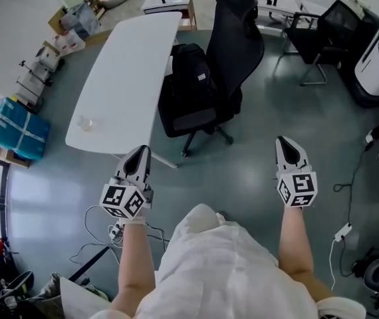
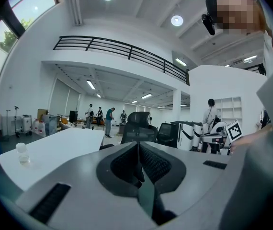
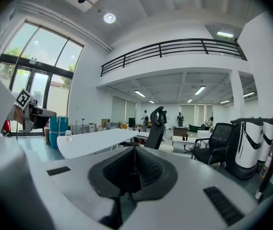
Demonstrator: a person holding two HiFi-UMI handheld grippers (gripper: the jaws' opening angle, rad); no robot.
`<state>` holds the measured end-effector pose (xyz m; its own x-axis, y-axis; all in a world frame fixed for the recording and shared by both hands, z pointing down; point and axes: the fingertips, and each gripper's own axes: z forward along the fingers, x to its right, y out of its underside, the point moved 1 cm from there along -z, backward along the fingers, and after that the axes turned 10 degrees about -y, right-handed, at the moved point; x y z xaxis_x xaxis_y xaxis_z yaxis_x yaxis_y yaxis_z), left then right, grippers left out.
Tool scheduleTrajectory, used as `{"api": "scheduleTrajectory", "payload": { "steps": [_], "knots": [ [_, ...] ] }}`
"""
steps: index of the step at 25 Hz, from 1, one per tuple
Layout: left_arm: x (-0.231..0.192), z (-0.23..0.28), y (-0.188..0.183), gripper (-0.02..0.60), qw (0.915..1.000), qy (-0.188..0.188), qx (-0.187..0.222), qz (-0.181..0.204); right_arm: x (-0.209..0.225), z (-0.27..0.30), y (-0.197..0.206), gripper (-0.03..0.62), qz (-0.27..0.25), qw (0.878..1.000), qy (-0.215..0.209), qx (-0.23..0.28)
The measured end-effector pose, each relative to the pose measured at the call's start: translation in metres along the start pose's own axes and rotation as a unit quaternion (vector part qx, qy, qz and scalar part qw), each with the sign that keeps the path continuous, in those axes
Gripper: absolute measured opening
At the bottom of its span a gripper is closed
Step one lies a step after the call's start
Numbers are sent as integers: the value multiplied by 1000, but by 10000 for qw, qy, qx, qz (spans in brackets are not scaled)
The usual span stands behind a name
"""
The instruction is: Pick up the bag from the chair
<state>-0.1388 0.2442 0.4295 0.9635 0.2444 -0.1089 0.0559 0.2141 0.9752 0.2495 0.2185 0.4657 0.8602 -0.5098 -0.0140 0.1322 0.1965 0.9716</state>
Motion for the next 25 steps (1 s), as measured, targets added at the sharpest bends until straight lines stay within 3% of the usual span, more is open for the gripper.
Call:
{"api": "scheduleTrajectory", "payload": {
  "steps": [11, 25],
  "knots": [
    [-23, 15, 7, 29, 9998, -136, 33, -134, 1, 33, 0, 20, -56, 9999, -117, -70],
    [-79, 113, -11, 29, 9995, -77, 92, -285, 24, 139, -31, 21, -167, 9996, -150, -148]
  ]
}}
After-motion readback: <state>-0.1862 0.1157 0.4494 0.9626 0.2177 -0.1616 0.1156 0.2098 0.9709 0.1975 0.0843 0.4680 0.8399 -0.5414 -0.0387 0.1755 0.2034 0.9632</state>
